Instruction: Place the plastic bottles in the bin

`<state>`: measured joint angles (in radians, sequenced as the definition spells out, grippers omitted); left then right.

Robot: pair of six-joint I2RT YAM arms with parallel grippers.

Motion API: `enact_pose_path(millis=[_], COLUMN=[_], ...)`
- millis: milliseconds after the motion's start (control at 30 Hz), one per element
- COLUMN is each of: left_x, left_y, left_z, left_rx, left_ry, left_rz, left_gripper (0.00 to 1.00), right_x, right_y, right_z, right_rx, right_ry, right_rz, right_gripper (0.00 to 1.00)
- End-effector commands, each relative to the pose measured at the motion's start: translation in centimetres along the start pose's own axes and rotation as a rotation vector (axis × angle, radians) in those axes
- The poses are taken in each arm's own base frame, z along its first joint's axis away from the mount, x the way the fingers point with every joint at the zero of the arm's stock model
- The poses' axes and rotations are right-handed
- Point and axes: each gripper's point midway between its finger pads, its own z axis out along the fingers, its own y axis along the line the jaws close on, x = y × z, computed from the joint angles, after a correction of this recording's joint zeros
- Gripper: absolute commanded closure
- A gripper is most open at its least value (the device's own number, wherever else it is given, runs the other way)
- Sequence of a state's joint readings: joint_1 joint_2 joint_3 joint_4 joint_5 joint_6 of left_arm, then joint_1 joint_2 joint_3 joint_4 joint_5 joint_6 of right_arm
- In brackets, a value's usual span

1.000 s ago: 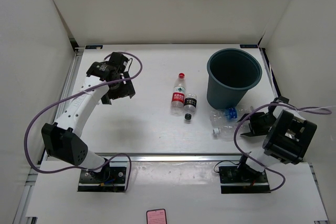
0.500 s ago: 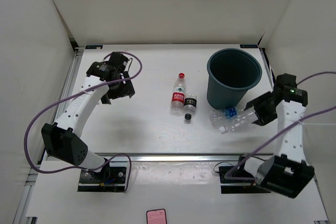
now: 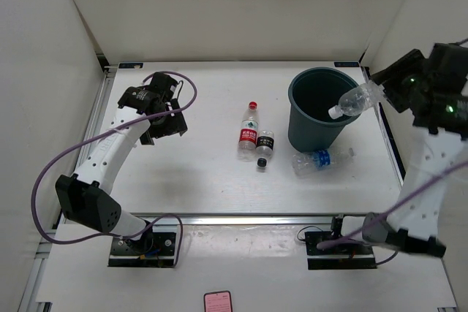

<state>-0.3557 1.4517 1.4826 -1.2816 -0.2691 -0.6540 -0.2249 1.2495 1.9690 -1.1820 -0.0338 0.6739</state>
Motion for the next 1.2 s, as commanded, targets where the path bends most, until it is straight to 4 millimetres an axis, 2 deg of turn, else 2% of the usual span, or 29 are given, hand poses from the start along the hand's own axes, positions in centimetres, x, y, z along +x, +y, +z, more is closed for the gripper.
enact_pose_path(millis=[0,33,67,100,167,233,300,333,433,467,533,567,600,633,667,700,733,800,967,1167], left_x=[-1.0,-1.0,-1.0,-0.6,-0.4,-0.5,-0.6,-0.8,-0.9,-1.0,-0.8,-0.8,-0.8,-0.8,-0.7,-0.4,-0.4,-0.2,0.0,-0.1], left_y=[-0.2,-0.2,-0.2,-0.2,-0.1,0.0,0.2,0.5,0.6,0.8,0.9,0.9,0.9,0.9,0.7,0.8,0.7,0.5,0.4,0.1], left_z=[-2.2,-2.2,-2.2,-2.3,-2.1,-2.3,-2.3,-2.5,-2.5,-2.4,-2.2,-2.2,-2.2,-2.2,-2.2,-2.0,-2.0,-1.6,-1.3,-0.7], left_rx=[0.061,0.061,0.061,0.068,0.063,0.068,0.057,0.050,0.040,0.033,0.028,0.028,0.028,0.028,0.035,0.029,0.036,0.038,0.045,0.037], left_ry=[-0.063,-0.063,-0.063,-0.055,-0.048,-0.055,-0.064,-0.080,-0.087,-0.092,-0.085,-0.085,-0.085,-0.085,-0.080,-0.072,-0.066,-0.054,-0.047,-0.038], left_rz=[-0.012,-0.012,-0.012,-0.011,-0.009,-0.002,-0.003,-0.006,-0.006,-0.007,-0.004,-0.004,-0.004,-0.004,-0.004,-0.001,0.000,0.002,0.012,0.015], left_gripper=[0.00,0.00,0.00,0.00,0.00,0.00,0.00,0.00,0.00,0.00,0.00,0.00,0.00,0.00,0.00,0.00,0.00,0.00,0.00,0.00], right_x=[1.1,1.1,0.9,1.4,1.3,0.6,-0.4,-0.4,1.6,4.7,7.8,9.5,11.1,14.5,16.0,16.8,19.1,20.6,22.0,20.3], right_y=[-2.2,-1.9,-1.7,-1.6,-1.3,-0.8,-1.2,-2.4,-7.4,-9.9,-13.2,-14.0,-14.7,-17.0,-16.6,-17.1,-18.1,-18.5,-19.0,-19.6], right_z=[8.9,9.7,10.4,11.6,11.9,11.5,10.0,9.6,8.1,7.8,7.7,7.2,7.5,8.1,8.1,8.6,9.0,9.8,12.3,14.5], right_rx=[0.126,0.121,0.116,0.117,0.111,0.099,0.105,0.138,0.272,0.326,0.375,0.358,0.353,0.409,0.361,0.343,0.368,0.350,0.311,0.330], right_ry=[0.095,0.100,0.094,0.121,0.138,0.124,0.079,0.071,0.076,0.131,0.188,0.211,0.243,0.314,0.351,0.360,0.416,0.478,0.595,0.567], right_rz=[0.007,0.014,0.013,0.010,-0.002,-0.018,-0.009,0.003,0.142,0.213,0.332,0.381,0.427,0.507,0.533,0.551,0.590,0.622,0.618,0.592], right_gripper=[0.42,0.34,0.20,0.13,0.00,0.00,0.00,0.00,0.00,0.00,0.00,0.00,0.00,0.00,0.00,0.00,0.00,0.00,0.00,0.00])
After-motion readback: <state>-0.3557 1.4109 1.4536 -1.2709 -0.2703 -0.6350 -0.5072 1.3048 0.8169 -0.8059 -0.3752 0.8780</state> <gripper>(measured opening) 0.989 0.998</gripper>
